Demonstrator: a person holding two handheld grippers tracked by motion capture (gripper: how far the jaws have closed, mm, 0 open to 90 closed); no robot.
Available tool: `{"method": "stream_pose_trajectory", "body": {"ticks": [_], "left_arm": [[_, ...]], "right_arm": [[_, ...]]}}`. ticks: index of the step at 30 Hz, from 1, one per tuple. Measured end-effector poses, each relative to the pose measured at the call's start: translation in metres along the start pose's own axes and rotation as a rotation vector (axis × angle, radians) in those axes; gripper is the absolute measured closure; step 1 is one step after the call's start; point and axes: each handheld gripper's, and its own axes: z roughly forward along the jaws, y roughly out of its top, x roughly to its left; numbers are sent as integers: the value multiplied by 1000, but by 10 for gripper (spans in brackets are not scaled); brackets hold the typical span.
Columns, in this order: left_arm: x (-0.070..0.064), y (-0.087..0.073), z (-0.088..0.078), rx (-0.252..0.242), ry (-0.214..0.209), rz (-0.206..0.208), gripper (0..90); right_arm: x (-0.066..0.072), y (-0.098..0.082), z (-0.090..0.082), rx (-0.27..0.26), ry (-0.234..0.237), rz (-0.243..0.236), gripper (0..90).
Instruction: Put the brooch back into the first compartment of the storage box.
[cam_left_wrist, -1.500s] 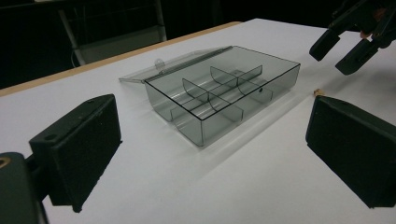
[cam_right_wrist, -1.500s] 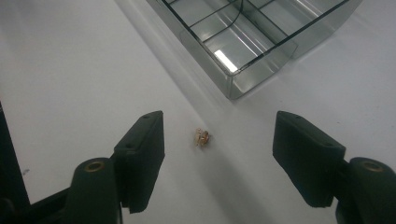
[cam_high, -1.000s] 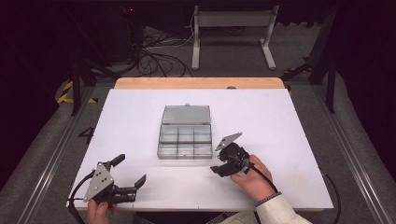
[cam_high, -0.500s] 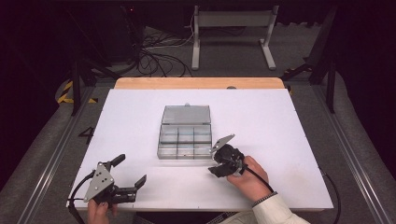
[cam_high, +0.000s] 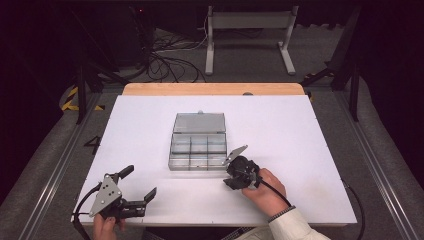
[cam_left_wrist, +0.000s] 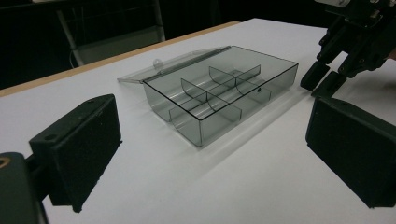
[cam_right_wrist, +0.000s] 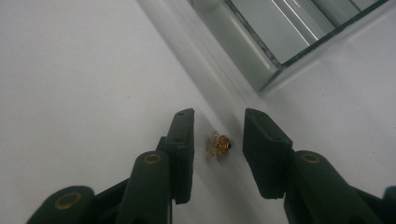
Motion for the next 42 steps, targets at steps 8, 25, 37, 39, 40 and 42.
{"method": "stream_pose_trajectory", "body": {"ticks": [8, 25, 37, 39, 40, 42], "left_arm": [[0, 0, 0, 1, 2, 3, 39], [0, 0, 0, -1, 0, 2, 39], [-1, 0, 0, -1, 3, 2, 39], [-1, 0, 0, -1, 3, 3, 39], [-1, 0, 0, -3, 4, 1, 39], [-1, 0, 0, -4, 4, -1, 39]], "right_arm": [[0, 0, 0, -2, -2, 5, 748], [2, 0, -3, -18, -3, 1, 801], [1, -1, -18, -92, -15, 4, 801], [1, -1, -21, -110, -11, -3, 801], [1, -1, -21, -110, -11, -3, 801], [1, -2, -23, -124, -15, 1, 801]]}}
